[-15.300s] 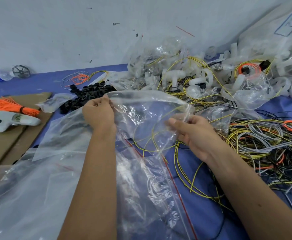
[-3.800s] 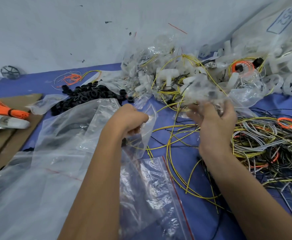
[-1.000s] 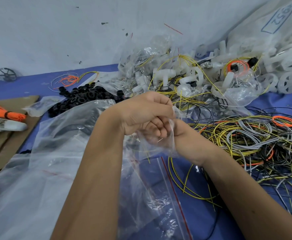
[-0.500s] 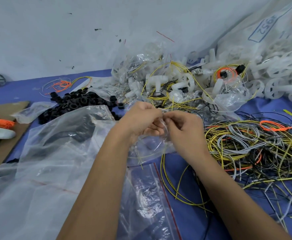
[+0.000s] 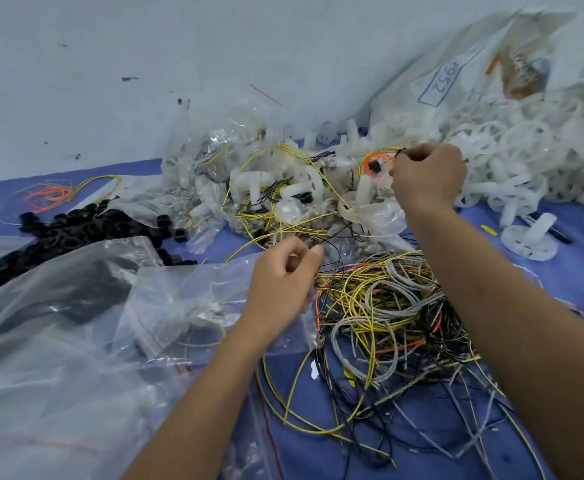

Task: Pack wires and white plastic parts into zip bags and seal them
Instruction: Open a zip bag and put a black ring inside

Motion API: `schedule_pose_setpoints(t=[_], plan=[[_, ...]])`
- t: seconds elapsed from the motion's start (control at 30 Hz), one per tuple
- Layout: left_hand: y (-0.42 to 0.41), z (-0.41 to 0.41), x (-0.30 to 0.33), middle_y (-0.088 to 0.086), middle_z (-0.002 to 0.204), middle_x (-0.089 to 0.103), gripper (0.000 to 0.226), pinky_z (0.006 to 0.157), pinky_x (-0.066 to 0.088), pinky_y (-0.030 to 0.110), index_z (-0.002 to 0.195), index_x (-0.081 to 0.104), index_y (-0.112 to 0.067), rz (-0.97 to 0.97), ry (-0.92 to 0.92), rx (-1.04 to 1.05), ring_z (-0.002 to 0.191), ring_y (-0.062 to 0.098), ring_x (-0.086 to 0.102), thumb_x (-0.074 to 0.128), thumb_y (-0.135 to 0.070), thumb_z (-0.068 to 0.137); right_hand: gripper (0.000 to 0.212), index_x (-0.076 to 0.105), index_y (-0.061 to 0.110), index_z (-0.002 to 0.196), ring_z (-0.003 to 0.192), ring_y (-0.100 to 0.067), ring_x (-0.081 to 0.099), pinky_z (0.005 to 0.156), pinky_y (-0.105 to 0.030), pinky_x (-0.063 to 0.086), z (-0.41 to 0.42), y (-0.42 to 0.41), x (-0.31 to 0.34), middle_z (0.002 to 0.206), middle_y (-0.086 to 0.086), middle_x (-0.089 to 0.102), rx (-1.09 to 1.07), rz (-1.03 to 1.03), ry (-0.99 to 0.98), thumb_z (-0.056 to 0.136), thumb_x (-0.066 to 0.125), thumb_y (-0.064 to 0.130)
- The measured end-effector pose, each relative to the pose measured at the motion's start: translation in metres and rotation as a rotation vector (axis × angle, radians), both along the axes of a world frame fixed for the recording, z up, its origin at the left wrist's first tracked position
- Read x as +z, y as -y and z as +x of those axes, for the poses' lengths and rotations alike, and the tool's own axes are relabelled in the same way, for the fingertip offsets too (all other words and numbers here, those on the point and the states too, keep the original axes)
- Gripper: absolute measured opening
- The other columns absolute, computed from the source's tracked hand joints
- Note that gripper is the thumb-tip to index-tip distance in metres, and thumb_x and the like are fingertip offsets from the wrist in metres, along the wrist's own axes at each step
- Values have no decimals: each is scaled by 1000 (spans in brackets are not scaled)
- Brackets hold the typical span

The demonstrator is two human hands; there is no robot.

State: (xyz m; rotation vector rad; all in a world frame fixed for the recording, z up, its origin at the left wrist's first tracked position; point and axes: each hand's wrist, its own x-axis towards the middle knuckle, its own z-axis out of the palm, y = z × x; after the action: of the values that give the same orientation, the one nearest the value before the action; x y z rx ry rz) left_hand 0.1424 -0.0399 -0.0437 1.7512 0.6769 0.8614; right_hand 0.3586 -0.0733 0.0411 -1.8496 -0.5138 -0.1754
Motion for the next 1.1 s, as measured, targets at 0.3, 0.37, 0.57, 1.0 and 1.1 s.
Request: schedule_pose_setpoints(t=[0.3, 0.37, 0.57, 1.0, 1.1], plan=[[-2, 4, -17, 16, 57, 57, 36, 45, 36, 20, 81, 52, -7, 49, -127, -50, 41, 20, 50, 59, -35, 103, 73, 58, 3, 129, 94, -34, 65, 75, -44, 59, 69, -17, -20, 114, -13, 64, 118, -9, -462, 77, 84, 48], [-3, 4, -18, 11, 55, 56, 36, 42, 35, 15, 81, 52, -8, 39, -126, -56, 40, 20, 51, 59, -35, 103, 78, 54, 4, 127, 91, -31, 66, 68, -41, 59, 72, -25, -17, 113, -14, 65, 138, -11, -509, 73, 86, 50], [-5, 5, -21, 4, 54, 57, 34, 42, 35, 14, 77, 52, -13, 29, -129, -63, 40, 21, 52, 59, -34, 103, 35, 63, 6, 89, 87, -27, 69, 71, -40, 60, 71, -38, -26, 98, -12, 73, 74, 7, -463, 78, 85, 31], [-6, 3, -22, 4, 54, 57, 31, 41, 36, 14, 82, 54, -6, 14, -127, -75, 39, 20, 53, 61, -29, 102, 22, 73, 6, 94, 83, -30, 73, 74, -45, 63, 74, -20, -23, 92, -15, 74, -24, -48, -335, 82, 80, 23], [-5, 3, -21, 4, 54, 57, 30, 41, 36, 14, 82, 55, -7, 13, -127, -75, 39, 19, 53, 62, -29, 101, 20, 74, 6, 90, 83, -30, 73, 73, -44, 63, 75, -15, -19, 89, -13, 74, -19, -113, -313, 79, 78, 22]])
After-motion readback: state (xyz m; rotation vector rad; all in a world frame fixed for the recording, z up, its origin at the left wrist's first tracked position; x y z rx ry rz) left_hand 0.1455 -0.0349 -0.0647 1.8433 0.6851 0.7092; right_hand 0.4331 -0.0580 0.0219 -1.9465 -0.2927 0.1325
